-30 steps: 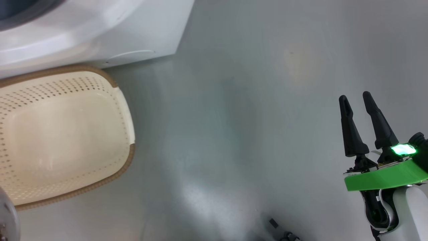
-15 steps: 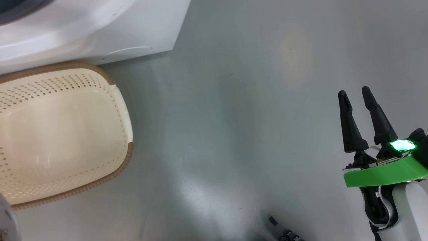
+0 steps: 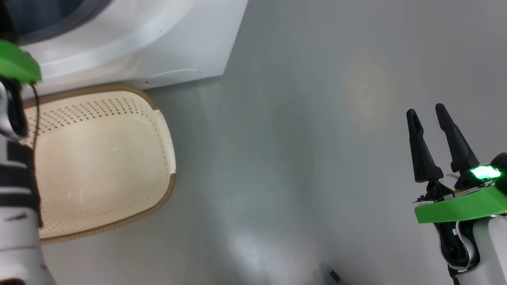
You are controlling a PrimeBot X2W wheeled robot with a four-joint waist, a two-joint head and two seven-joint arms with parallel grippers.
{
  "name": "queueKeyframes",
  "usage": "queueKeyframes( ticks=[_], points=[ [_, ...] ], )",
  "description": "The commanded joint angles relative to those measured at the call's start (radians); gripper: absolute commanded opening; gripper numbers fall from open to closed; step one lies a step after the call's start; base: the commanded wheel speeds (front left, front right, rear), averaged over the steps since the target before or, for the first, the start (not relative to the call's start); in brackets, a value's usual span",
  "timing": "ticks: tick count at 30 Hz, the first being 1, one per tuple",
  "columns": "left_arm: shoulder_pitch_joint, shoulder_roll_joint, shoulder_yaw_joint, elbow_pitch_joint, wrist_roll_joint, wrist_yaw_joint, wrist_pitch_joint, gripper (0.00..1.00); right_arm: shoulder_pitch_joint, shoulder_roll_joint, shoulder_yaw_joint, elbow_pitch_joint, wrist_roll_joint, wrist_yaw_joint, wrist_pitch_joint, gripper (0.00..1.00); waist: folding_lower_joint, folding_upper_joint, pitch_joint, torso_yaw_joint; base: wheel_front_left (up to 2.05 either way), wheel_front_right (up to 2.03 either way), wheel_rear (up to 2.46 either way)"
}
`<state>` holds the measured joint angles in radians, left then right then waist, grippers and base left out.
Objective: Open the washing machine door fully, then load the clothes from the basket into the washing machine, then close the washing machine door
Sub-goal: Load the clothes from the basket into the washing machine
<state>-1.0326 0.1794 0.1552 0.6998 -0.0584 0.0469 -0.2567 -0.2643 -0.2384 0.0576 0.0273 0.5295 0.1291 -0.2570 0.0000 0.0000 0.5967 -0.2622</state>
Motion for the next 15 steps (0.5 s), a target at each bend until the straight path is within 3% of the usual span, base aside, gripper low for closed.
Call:
queueKeyframes(
  ticks=[1,15],
  points=[
    [0.053,0.031,0.021,-0.041,-0.001,-0.005,-0.005,1.00,0.040,-0.028,0.019,-0.019,-0.012,0.002,-0.005,1.00,0.0000,0.0000,-0.041,0.025,0.00,0.00,0.00],
    [0.356,-0.058,0.051,-0.180,0.001,-0.043,-0.005,1.00,0.125,-0.073,0.016,0.007,-0.036,0.002,-0.005,1.00,0.0000,0.0000,-0.210,0.087,0.00,0.00,0.00]
  ],
)
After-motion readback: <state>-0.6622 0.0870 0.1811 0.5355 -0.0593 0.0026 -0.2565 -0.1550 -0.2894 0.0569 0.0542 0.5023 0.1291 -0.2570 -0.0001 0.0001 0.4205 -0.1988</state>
